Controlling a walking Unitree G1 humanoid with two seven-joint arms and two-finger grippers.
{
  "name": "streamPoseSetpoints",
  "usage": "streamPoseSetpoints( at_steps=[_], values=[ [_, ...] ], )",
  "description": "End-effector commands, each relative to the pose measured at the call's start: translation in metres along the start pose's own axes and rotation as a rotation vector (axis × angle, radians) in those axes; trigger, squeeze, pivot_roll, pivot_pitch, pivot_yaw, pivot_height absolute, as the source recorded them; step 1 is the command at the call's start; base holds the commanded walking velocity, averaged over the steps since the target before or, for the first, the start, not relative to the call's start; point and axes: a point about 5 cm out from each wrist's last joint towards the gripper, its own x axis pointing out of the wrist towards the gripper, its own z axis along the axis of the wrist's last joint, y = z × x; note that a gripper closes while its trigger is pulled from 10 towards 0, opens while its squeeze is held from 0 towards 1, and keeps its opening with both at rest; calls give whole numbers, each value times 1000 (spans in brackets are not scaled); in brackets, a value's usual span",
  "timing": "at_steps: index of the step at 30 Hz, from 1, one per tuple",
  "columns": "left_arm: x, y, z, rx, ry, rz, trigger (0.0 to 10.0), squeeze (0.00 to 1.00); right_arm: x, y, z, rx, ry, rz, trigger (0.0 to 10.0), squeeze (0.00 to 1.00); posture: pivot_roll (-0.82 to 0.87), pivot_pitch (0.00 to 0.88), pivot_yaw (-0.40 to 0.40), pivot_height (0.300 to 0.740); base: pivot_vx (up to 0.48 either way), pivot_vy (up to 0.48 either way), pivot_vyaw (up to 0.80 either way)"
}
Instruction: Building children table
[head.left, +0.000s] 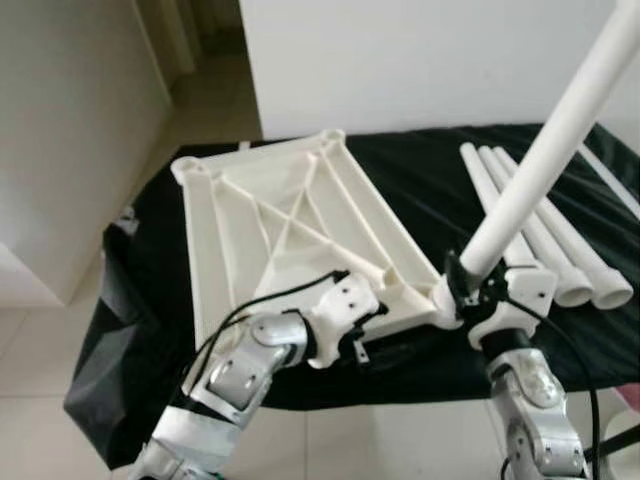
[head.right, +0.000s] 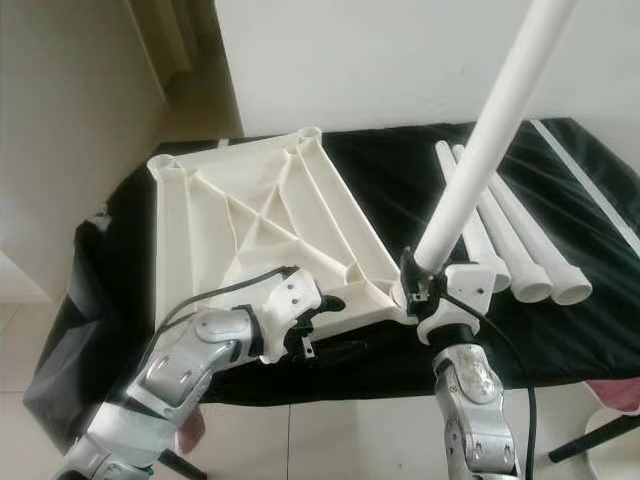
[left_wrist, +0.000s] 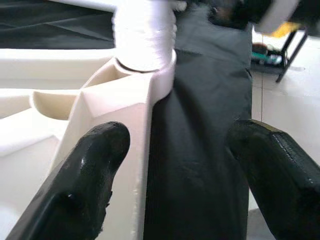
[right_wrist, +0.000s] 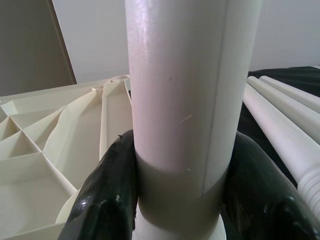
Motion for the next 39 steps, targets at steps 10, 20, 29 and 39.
streamPoseSetpoints(
  at_steps=[10, 20, 29, 39],
  values=[
    [-3, 5, 3, 37, 20, 42, 10000, 0, -6, 5, -18, -152, 67, 104, 10000, 0, -18, 0, 44, 740, 0, 0, 0],
    [-3, 8, 5, 46, 33, 74, 10000, 0, -8, 10, -27, -244, 74, 202, 10000, 0, -7, 0, 34, 740, 0, 0, 0],
    [-3, 11, 9, 39, 18, 98, 10000, 0, -16, 7, -37, -148, 89, 187, 10000, 0, -9, 0, 35, 740, 0, 0, 0],
    [-2, 12, 13, 60, 12, 100, 10000, 0, -13, 3, -44, 57, 121, 91, 10000, 0, -13, 0, 41, 740, 0, 0, 0]
  ],
)
